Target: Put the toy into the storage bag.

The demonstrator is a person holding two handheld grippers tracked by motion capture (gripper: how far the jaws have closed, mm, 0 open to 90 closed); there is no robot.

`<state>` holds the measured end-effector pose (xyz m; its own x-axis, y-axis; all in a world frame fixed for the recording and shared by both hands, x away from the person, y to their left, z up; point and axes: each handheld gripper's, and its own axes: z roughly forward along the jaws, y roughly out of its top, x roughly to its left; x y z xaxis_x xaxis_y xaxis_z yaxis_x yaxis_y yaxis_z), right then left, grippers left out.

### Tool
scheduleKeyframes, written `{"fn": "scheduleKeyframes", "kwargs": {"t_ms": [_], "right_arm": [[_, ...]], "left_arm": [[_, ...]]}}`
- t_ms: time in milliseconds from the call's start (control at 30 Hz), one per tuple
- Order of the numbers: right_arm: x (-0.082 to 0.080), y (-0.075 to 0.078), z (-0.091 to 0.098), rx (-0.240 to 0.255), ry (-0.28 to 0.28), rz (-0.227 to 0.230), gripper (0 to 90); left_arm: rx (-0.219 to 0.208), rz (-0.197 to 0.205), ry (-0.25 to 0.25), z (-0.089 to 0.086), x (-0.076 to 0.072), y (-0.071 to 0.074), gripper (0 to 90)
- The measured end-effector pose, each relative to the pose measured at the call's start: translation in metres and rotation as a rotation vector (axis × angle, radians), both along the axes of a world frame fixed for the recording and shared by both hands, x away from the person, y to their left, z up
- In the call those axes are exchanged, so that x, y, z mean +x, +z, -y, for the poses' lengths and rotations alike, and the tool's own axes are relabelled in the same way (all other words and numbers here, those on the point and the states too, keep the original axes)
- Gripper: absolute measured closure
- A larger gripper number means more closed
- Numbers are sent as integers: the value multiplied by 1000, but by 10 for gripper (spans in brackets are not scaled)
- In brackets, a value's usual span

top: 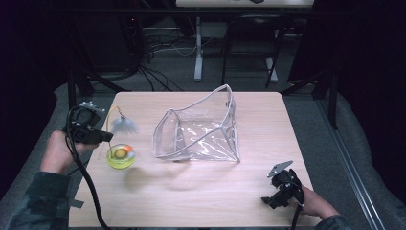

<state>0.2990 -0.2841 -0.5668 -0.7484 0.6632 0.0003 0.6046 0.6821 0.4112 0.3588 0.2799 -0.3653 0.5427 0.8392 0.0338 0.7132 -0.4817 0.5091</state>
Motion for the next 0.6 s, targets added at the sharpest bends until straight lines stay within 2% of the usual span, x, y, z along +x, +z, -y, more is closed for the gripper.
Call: {"fn": "scheduleKeyframes", "kwargs": {"t_ms": [333,600], "right_arm": [[0,0,0,0,2,1,0],[0,0,0,2,2,0,0]], "left_arm": [[1,23,-16,3,3,16,881],[28,37,-27,8,8,32,881]]}}
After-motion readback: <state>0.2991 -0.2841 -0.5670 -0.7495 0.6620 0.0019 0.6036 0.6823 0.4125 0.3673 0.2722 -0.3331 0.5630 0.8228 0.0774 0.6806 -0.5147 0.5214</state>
